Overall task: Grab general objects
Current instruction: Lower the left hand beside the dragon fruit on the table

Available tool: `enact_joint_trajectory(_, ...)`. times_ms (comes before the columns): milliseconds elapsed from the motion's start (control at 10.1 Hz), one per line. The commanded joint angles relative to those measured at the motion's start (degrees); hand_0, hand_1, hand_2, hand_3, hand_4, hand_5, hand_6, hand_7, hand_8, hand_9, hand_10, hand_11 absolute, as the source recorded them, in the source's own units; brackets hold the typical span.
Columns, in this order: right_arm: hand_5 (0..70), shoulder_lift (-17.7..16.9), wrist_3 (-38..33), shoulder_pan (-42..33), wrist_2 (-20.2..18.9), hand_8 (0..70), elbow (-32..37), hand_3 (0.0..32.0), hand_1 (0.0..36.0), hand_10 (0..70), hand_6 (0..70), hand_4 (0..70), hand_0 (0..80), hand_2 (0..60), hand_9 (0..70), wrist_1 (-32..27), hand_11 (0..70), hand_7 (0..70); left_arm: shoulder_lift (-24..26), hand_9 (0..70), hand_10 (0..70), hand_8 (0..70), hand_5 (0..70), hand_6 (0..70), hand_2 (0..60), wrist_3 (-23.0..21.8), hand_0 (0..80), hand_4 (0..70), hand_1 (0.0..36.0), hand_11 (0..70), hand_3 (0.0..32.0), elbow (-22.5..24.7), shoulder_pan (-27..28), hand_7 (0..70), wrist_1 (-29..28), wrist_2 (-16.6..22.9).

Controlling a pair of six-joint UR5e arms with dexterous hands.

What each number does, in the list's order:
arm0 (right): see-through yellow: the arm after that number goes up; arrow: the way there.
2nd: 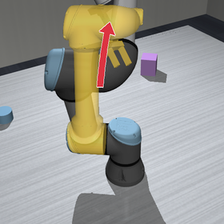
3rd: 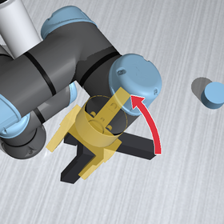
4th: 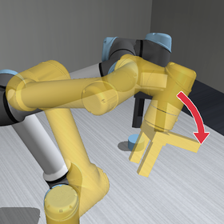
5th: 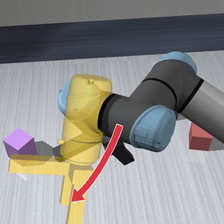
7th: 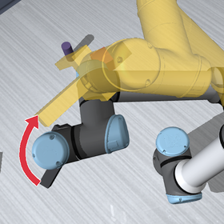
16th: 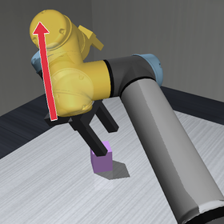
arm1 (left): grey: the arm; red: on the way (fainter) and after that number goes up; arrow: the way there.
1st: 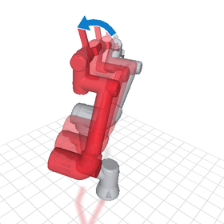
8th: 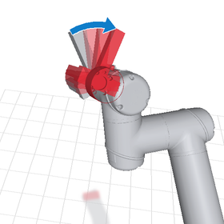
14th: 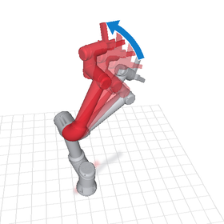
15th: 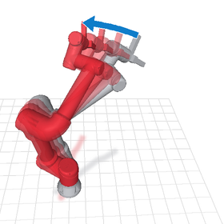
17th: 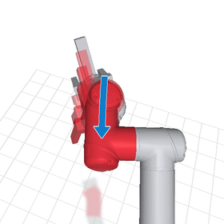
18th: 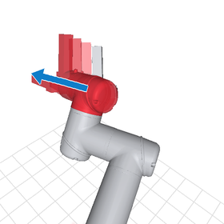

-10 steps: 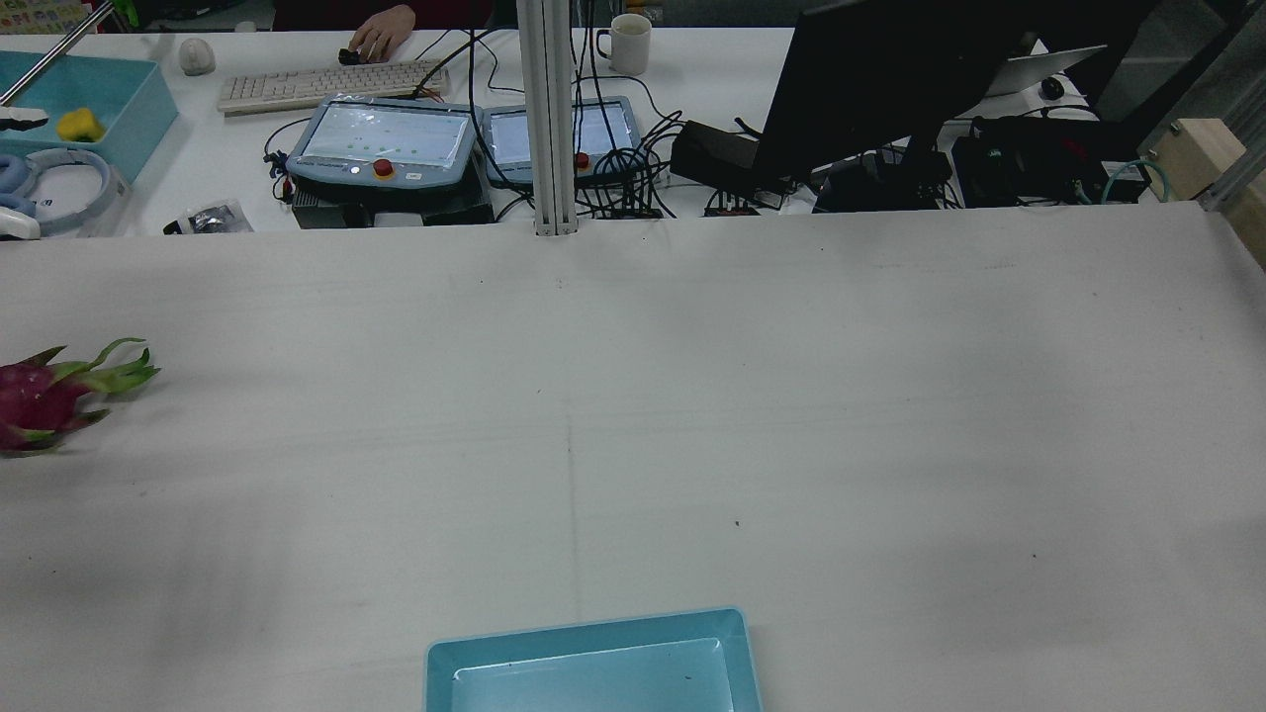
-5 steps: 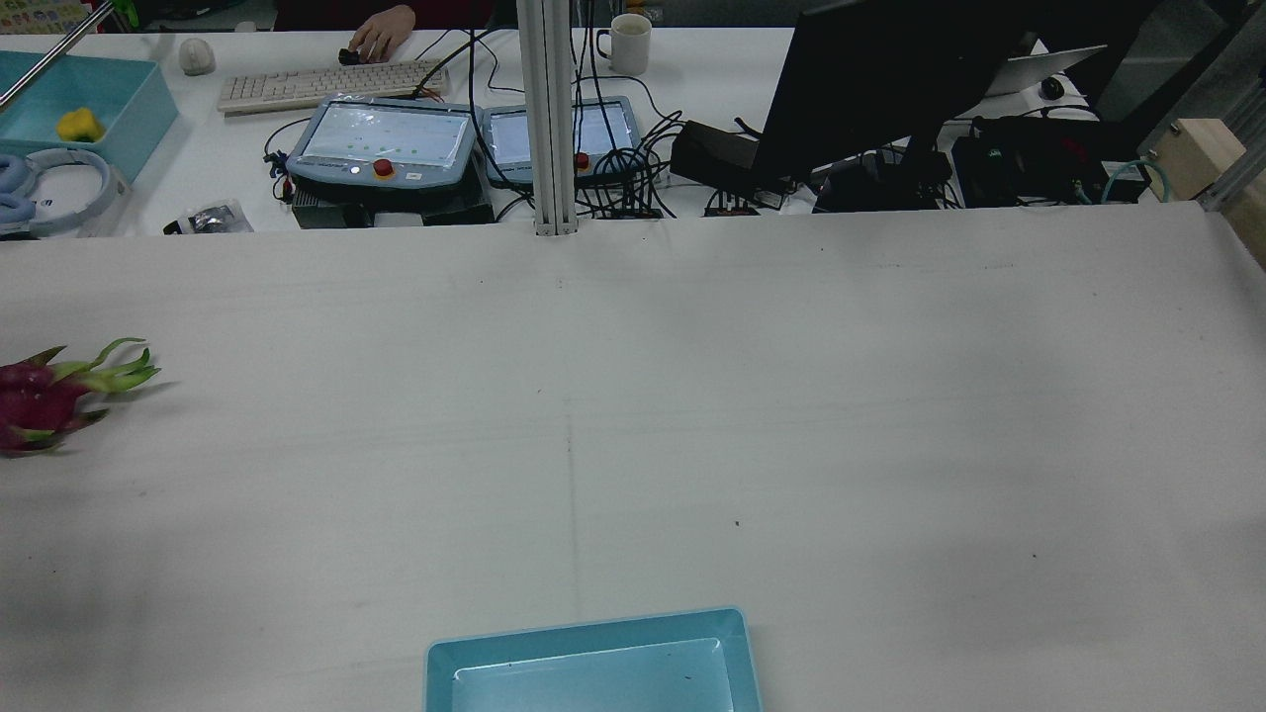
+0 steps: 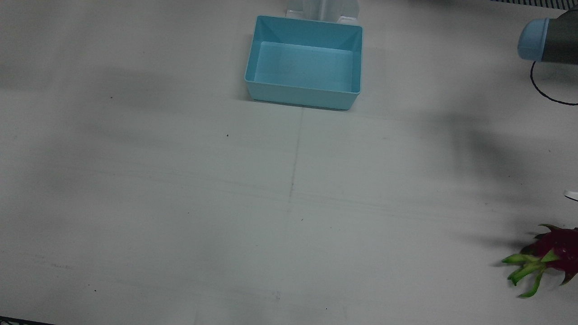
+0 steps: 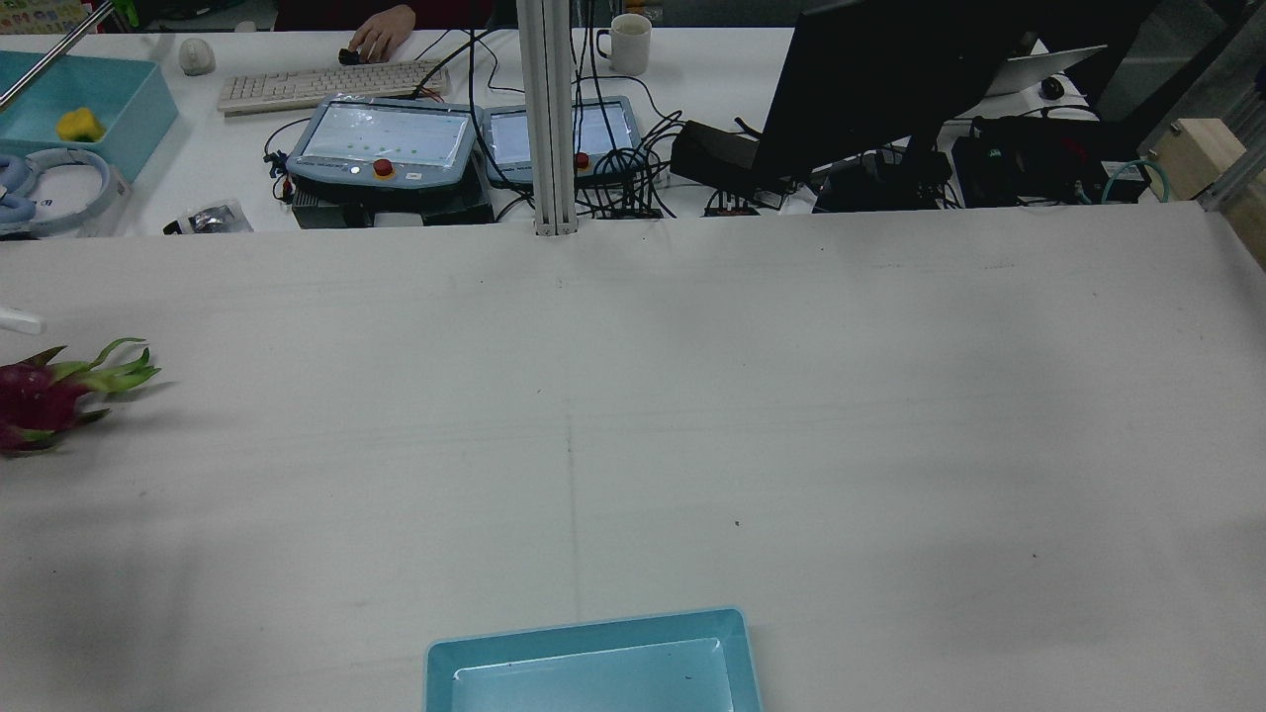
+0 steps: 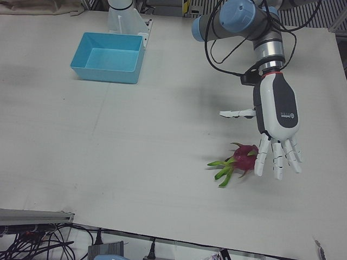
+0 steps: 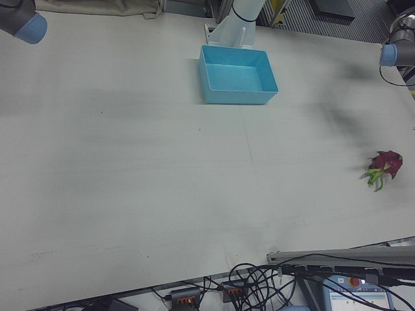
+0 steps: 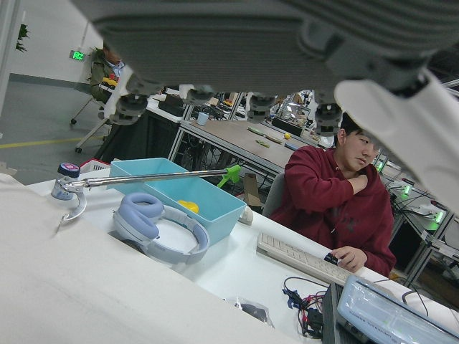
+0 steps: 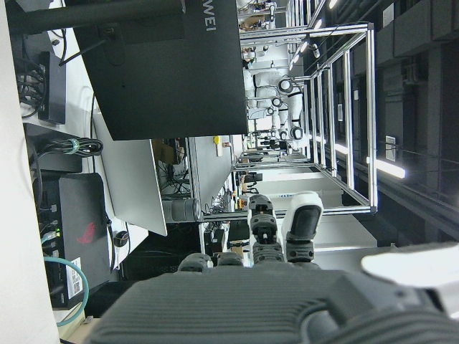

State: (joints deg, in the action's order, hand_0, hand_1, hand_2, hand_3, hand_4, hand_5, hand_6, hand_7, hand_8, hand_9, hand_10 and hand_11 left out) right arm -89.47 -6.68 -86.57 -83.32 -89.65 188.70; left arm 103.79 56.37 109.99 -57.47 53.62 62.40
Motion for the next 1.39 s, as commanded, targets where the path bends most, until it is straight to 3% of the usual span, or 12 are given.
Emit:
enact_joint_trajectory(0,0.0,0.0,0.0,0.0,0.0,0.0,0.0,0.0,0.0,0.0,0.0,0.0,0.0,0.0,0.0,0.0,0.0,0.0,0.62,0.2,0.8,0.0,0.0,0.0,0.0,-0.47,51.2,0.0,17.0,3.1,32.0,-3.61,3.59,8.0,-0.27,-4.13)
enact_joint_trajectory(99,0.0,0.0,0.0,0.0,0.0,0.0,0.0,0.0,0.0,0.0,0.0,0.0,0.0,0.0,0.0,0.0,0.0,0.0,1.49,0.0,1.0,0.0,0.0,0.0,0.0,-0.47,50.0,0.0,15.8,3.3,32.0,-6.95,3.85,6.3,-1.14,-4.22)
enact_joint_trajectory(398,0.0,0.0,0.0,0.0,0.0,0.0,0.0,0.0,0.0,0.0,0.0,0.0,0.0,0.0,0.0,0.0,0.0,0.0,0.54,0.2,0.0,0.0,0.0,0.0,0.0,-0.65,50.9,0.0,17.3,0.0,32.0,-7.51,3.85,8.0,-1.85,-6.41)
enact_joint_trajectory(696,0.0,0.0,0.0,0.0,0.0,0.0,0.0,0.0,0.0,0.0,0.0,0.0,0.0,0.0,0.0,0.0,0.0,0.0,-1.31,0.0,0.2,0.0,0.0,0.0,0.0,-0.56,49.9,0.0,16.1,2.1,31.6,-8.73,3.94,5.7,-4.12,-6.5)
enact_joint_trajectory(795,0.0,0.0,0.0,0.0,0.0,0.0,0.0,0.0,0.0,0.0,0.0,0.0,0.0,0.0,0.0,0.0,0.0,0.0,-1.4,0.0,1.5,0.0,0.0,0.0,0.0,-0.56,50.1,0.0,16.6,4.0,28.6,-10.57,4.11,6.4,-5.7,-6.41)
enact_joint_trajectory(1193,0.0,0.0,0.0,0.0,0.0,0.0,0.0,0.0,0.0,0.0,0.0,0.0,0.0,0.0,0.0,0.0,0.0,0.0,-1.31,0.2,2.3,0.0,0.0,0.0,0.0,-0.47,50.7,0.0,16.9,5.2,26.6,-12.61,6.04,8.4,-7.47,-6.68)
enact_joint_trajectory(1292,0.0,0.0,0.0,0.0,0.0,0.0,0.0,0.0,0.0,0.0,0.0,0.0,0.0,0.0,0.0,0.0,0.0,0.0,-1.4,0.3,2.4,0.0,0.0,0.0,0.0,-0.56,50.8,0.0,16.9,5.4,24.8,-12.78,8.14,8.9,-7.47,-8.24)
